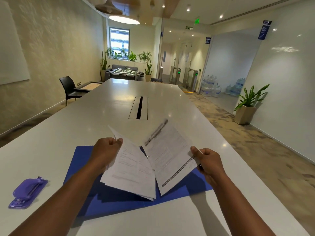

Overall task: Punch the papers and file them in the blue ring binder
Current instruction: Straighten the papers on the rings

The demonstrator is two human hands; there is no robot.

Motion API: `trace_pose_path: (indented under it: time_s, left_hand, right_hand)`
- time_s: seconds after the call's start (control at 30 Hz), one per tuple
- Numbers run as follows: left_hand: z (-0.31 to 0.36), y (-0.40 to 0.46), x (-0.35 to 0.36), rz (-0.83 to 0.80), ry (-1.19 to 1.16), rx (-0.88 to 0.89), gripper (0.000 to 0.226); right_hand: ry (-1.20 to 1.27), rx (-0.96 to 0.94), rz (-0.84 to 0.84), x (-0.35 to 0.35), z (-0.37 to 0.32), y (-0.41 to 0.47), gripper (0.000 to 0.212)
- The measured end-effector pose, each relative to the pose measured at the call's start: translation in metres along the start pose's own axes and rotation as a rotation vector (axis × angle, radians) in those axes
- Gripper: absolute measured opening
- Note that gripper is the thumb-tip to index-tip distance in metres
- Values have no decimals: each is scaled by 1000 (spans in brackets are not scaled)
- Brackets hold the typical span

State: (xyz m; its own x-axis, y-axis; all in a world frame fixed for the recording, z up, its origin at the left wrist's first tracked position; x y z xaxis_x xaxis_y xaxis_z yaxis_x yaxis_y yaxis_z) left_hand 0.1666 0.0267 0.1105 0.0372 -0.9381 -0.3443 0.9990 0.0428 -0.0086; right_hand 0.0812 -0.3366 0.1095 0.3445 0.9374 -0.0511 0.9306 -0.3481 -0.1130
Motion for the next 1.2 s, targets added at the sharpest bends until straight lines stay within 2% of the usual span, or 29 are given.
trace_pose_path:
  time_s: [0.13, 0.23, 0.4, 0.53, 0.57, 0.67, 0.8, 0.93, 1.0, 1.03, 1.13, 1.2]
  left_hand:
    - [0, -2, -1, 6, 34, 47, 53]
    - [1, -2, -2, 18, 42, 55, 49]
    - [6, -2, -2, 1, 32, 37, 22]
    - [9, -1, 6, -137, -149, -1, 65]
    - [10, 0, 9, -177, -206, -9, 69]
    - [20, 0, 25, -307, -360, -3, 58]
    - [41, -3, 55, -468, -455, 46, 43]
    - [45, -4, 82, -502, -521, 28, 38]
    - [44, -3, 96, -475, -583, -7, 37]
    - [44, -2, 102, -454, -620, -30, 38]
    - [44, -1, 120, -408, -683, -86, 42]
    - [43, -1, 131, -398, -683, -98, 41]
  right_hand:
    - [-51, 0, 37, -7, 8, 5, 26]
    - [-93, -7, 27, -1, 8, 6, 25]
    - [-98, -52, -9, 12, 1, 8, 17]
    - [-84, -36, -76, 21, -3, 6, 19]
    - [-70, -21, -96, 23, -2, 5, 19]
    - [-52, 31, -148, 26, 3, 4, 12]
    - [26, 84, -200, 28, 17, 2, 8]
    - [124, 87, -264, 30, 29, 0, 7]
    - [153, 68, -335, 31, 35, -1, 14]
    - [159, 53, -383, 33, 38, -2, 24]
    - [146, 6, -482, 43, 43, -6, 72]
    - [82, -36, -496, 50, 47, -7, 95]
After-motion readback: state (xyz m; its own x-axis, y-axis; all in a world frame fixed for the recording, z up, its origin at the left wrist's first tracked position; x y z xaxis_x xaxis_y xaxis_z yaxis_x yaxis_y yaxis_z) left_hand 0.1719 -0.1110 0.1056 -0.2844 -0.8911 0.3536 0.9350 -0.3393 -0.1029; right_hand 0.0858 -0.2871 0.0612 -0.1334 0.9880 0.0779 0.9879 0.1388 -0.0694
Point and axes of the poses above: each hand's wrist, its own y-axis towards the middle knuckle, its own x-axis out of the palm, z = x × y, the point moved 5 cm from there along y, towards the middle knuckle, and after that the axes turned 8 degrees about -z, right-handed, at the moved point
